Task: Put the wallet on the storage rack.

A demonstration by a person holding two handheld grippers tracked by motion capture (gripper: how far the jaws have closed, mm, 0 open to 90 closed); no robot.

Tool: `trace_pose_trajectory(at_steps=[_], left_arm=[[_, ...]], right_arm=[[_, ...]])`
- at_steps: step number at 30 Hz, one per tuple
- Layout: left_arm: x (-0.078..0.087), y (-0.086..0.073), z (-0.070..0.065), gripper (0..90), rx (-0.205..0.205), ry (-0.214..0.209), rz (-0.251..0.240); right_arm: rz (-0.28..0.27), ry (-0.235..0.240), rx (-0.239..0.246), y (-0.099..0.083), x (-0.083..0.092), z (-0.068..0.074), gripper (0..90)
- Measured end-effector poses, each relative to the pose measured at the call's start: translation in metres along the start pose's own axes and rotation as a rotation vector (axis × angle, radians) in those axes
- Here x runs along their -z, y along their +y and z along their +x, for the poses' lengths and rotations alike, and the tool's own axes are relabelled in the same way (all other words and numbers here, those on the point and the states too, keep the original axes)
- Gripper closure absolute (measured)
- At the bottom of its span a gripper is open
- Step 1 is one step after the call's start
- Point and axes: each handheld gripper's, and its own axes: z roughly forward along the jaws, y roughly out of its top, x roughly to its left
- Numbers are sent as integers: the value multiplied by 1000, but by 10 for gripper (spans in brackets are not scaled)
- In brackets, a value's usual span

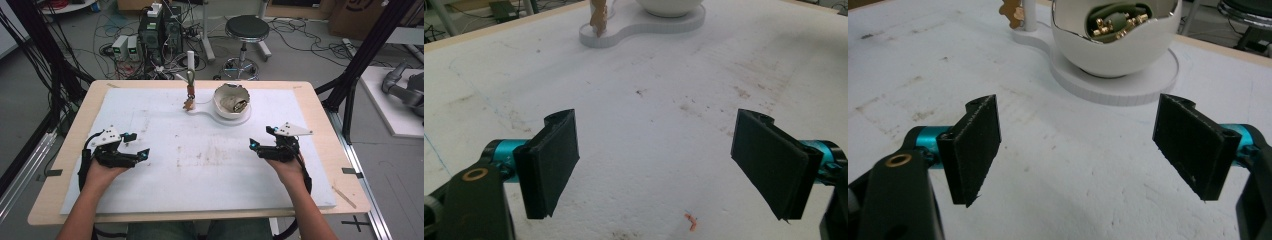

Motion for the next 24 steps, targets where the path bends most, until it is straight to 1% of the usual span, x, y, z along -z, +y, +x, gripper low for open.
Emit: trace_pose_trajectory(at_steps=[1,3,5,11,15,20,24], left_arm=[[0,0,1,191,0,-1,-3],[1,1,1,191,6,3,-9],[1,1,2,191,6,4,-14],[2,0,3,191,5,6,-10],[2,0,4,191,5,6,-11],[2,0,3,191,7,9,-10],[2,0,3,191,4,6,-8]], right_arm=[[1,-2,-4,-2,0,-2,196],[24,-5,-20,-4,0,-4,188],[21,-10,-17,-4,-1,-6,188],[39,-2,-14,-5,-3,-5,188],[40,-5,-8,-5,-4,-5,188],[41,-2,-21,-5,-4,-6,188],[38,-5,-20,-5,-3,-7,188]])
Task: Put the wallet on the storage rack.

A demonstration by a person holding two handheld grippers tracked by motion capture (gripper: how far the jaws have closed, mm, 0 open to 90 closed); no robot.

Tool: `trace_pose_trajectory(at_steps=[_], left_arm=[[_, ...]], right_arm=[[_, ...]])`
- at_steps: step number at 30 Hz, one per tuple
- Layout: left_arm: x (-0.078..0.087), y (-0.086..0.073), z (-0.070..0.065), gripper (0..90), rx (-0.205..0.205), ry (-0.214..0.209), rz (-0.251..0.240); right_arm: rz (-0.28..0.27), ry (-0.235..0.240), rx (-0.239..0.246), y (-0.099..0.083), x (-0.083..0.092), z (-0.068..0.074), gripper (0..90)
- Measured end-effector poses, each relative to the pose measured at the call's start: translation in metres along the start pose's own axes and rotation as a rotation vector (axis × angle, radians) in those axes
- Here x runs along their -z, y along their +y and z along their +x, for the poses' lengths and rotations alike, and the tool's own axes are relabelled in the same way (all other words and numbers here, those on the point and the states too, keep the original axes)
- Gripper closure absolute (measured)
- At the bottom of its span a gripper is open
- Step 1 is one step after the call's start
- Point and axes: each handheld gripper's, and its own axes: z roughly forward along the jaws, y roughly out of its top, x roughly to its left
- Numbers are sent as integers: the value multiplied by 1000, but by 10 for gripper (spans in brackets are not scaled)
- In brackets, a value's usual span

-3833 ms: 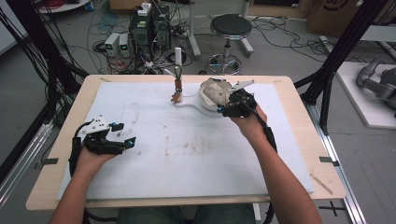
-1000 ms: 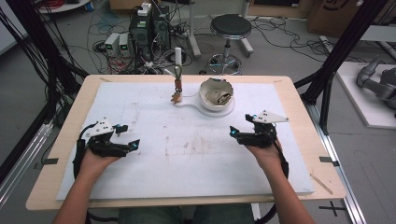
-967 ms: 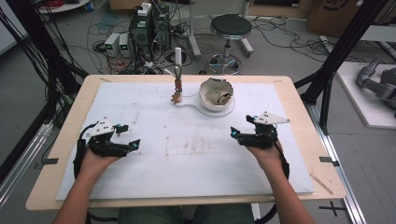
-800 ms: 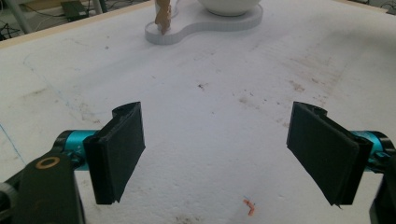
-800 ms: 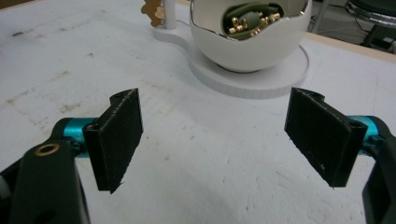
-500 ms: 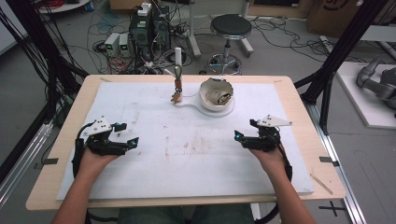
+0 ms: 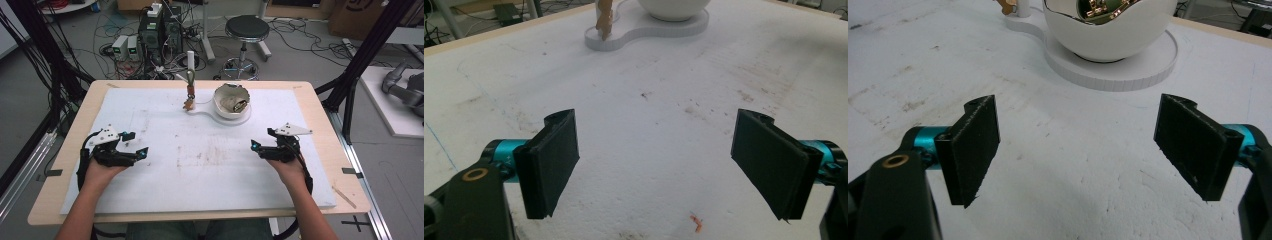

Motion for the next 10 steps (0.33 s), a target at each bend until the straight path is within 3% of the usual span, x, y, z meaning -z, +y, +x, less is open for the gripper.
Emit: trace_pose_trajectory(at_steps=[10], left_arm=[[0,0,0,191,3,0,4]], right_arm=[[-3,1,-1,0,0,1,188]])
